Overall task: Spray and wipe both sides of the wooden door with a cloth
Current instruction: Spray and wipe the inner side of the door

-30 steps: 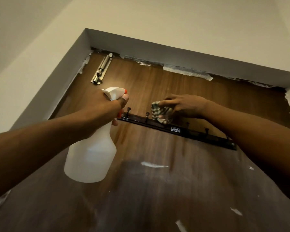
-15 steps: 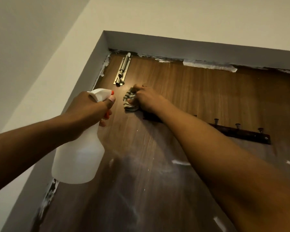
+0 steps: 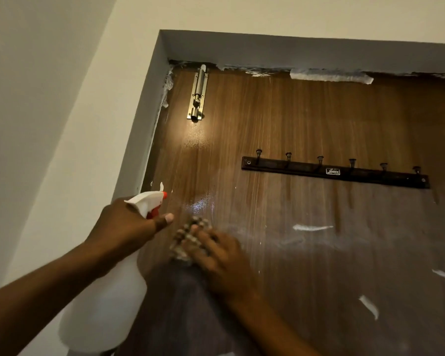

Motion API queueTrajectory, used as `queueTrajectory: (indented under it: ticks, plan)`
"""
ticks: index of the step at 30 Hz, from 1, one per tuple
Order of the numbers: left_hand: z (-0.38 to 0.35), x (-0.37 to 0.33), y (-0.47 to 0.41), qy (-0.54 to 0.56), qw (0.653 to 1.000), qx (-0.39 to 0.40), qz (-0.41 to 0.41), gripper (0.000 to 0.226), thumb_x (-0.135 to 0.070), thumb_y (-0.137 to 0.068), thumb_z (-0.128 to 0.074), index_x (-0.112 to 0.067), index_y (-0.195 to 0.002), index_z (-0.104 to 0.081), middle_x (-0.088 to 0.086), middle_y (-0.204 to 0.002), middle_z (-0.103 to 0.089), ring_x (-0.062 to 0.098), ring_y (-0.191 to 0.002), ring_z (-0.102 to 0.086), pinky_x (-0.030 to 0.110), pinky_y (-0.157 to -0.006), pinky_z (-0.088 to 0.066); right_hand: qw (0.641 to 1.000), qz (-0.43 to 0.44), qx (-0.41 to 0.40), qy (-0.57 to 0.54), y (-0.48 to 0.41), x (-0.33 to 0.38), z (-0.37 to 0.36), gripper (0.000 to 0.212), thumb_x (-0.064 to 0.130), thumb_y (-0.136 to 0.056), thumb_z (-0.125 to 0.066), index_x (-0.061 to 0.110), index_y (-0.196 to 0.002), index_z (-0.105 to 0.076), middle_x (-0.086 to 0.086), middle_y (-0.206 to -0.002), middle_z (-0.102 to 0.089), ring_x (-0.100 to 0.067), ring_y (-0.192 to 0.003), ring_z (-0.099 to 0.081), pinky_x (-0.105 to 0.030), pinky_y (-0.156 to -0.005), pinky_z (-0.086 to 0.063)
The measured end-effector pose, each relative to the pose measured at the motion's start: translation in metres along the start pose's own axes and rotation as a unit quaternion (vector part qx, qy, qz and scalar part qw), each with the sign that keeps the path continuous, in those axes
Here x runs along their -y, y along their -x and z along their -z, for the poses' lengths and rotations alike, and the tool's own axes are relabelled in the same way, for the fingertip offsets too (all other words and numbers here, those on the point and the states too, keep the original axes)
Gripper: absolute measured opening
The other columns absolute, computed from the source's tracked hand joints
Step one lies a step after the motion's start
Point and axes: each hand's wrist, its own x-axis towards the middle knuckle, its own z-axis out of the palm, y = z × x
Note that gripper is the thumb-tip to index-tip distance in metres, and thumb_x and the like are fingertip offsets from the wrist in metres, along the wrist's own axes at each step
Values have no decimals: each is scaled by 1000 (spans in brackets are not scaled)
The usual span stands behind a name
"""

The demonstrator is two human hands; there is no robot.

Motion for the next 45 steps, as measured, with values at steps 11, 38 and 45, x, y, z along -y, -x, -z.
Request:
queueTrajectory:
  ticks: [11, 38, 45]
  plan:
    - [19, 14, -5, 127, 991, -30, 20, 86, -78, -60, -62, -21, -123, -59, 12, -100, -69, 28, -85, -67, 47, -79, -57, 987, -127, 94, -43, -136, 45, -23, 64, 25, -97, -56, 17, -154, -30, -8, -164, -22, -30, -153, -9, -53, -123, -13]
    - [-80, -74, 3, 219, 975, 14, -22, 51, -44, -79, -64, -13, -119, -60, 8, -88, -66, 23, -78, -63, 26, -61, -47, 974, -209, 44, 79, -41, -75, 46, 52, 38, -101, -33, 26, -151, -39, -4, -163, -27, -27, -153, -12, -49, -121, -21]
    - [-112, -87, 21, 222, 972, 69, 15, 70, -57, -70, -58, -9, -121, -56, 10, -92, -66, 26, -77, -65, 34, -66, -54, 941, -304, 56, 138, 28, -147, 91, 58, 49, -100, -16, 33, -156, -16, -2, -167, -10, -27, -154, 0, -51, -124, -10]
